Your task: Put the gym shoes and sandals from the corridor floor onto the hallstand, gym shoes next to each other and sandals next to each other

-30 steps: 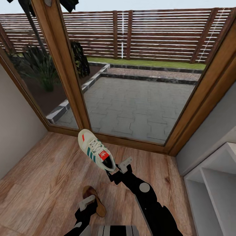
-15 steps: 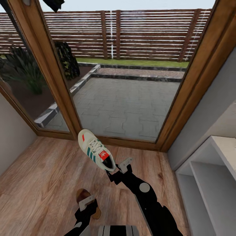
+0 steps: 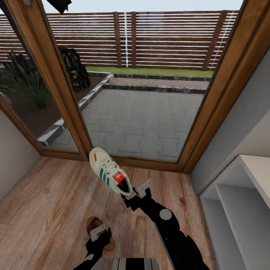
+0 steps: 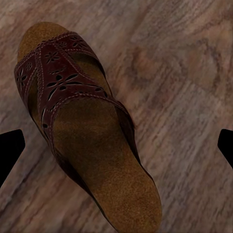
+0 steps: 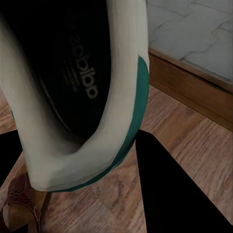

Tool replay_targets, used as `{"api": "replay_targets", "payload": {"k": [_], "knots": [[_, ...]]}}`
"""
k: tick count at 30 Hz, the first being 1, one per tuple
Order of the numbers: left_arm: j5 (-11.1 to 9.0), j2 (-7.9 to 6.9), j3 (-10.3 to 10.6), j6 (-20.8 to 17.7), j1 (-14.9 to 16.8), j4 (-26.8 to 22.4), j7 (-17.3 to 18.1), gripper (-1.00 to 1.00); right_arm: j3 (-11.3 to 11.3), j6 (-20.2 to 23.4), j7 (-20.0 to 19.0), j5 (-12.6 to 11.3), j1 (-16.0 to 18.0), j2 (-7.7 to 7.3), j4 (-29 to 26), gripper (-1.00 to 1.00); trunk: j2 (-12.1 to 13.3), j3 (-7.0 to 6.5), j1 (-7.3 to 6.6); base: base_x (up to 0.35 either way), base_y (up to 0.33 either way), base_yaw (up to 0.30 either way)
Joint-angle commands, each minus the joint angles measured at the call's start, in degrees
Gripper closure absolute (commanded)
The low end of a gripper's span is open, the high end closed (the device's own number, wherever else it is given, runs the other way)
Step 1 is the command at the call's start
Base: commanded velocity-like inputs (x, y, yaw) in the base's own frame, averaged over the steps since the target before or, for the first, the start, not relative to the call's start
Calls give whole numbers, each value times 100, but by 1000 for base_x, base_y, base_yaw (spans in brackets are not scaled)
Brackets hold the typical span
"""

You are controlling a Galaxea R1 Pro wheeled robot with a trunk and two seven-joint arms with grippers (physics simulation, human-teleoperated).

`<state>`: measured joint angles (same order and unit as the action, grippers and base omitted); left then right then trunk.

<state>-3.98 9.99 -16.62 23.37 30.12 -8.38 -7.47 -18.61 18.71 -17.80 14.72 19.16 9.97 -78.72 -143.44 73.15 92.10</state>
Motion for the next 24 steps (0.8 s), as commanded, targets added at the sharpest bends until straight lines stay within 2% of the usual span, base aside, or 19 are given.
{"api": "replay_targets", "payload": {"k": [1, 7, 9, 11, 12, 14, 20, 24], "knots": [[-41, 1, 19, 19, 2, 3, -10, -100, 5, 28, -38, 47, 1, 2, -10, 100, -2, 4, -1, 0, 0, -2], [-41, 1, 19, 16, 2, 3, -15, -100, 7, 28, -33, 47, 2, 2, -18, 100, -2, 4, -1, 0, 0, 0], [-41, 1, 19, 17, 1, 3, -17, -100, 72, 31, -31, 50, 2, 2, -86, 100, -2, 4, -1, 0, 0, 0], [-41, 1, 19, 18, 2, 3, -18, -100, 231, 34, -30, 49, 2, 2, -115, 100, -2, 4, -1, 0, 0, 0], [-41, 1, 19, 18, 2, 3, -18, -100, 353, 35, -30, 49, 4, 2, -125, 100, -3, 26, 1, 0, 0, 0], [-41, 1, 19, 18, 2, 3, -17, -100, 446, 36, -30, 48, 4, 2, -130, 100, -6, 72, 7, 0, 0, 0], [-49, 1, 19, 15, 2, 3, -28, -100, 494, 33, -30, 48, 4, 2, -134, 100, -12, 213, 20, 0, 0, 0], [-209, 1, 19, 12, 2, 1, -61, -100, 496, 35, -30, 48, 5, 2, -135, 100, -12, 238, 20, 0, 0, 0]]}}
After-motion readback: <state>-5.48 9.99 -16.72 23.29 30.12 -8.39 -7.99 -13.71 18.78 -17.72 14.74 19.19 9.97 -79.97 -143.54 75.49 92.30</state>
